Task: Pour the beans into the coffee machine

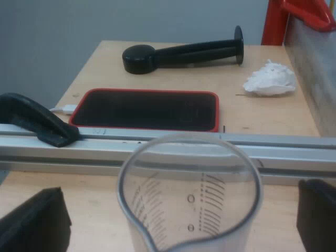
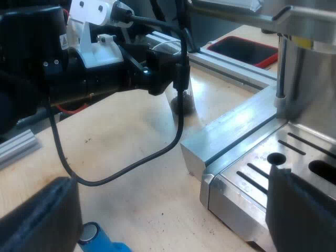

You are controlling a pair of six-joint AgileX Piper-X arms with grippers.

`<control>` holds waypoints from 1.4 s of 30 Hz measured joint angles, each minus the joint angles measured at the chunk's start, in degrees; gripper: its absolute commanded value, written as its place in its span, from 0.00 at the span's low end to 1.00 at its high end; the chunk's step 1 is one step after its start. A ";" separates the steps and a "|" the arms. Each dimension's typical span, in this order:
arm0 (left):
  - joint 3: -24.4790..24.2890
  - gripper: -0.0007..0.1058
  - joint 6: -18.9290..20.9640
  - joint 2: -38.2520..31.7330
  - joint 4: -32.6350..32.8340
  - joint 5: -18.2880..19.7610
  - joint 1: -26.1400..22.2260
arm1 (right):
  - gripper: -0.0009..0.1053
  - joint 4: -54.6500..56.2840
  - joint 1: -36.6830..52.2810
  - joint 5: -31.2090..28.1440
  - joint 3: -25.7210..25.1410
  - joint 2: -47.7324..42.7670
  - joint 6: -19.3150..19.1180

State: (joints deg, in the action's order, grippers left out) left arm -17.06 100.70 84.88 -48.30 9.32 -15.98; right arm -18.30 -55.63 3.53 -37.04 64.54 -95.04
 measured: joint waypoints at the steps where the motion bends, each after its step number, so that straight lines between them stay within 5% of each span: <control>1: -0.58 0.84 0.00 0.54 0.00 0.02 0.00 | 0.71 0.00 0.00 0.00 0.00 0.00 0.37; 13: -1.83 0.83 0.00 1.27 1.42 0.02 0.00 | 0.71 0.00 0.00 0.00 0.00 0.00 1.18; 14: -1.83 0.68 0.00 1.27 1.42 0.02 0.00 | 0.71 0.00 0.00 0.00 0.00 0.00 1.25; 18: -1.83 0.40 0.00 1.27 1.42 0.02 0.00 | 0.71 0.00 0.00 0.00 0.00 0.00 1.24; 24: -1.83 0.17 0.00 1.27 1.42 0.02 0.00 | 0.71 0.00 0.00 0.00 0.00 0.00 1.24; 34: -1.83 0.13 0.00 -3.11 2.20 5.52 0.00 | 0.71 0.00 0.00 0.00 0.00 0.00 1.24; 42: -1.83 0.13 0.00 -14.48 14.90 5.62 0.00 | 0.71 -0.79 0.00 -0.11 0.00 0.00 1.24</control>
State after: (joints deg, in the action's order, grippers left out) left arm -18.89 100.70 70.40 -33.40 14.94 -15.98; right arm -19.09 -55.63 3.42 -37.04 64.54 -93.80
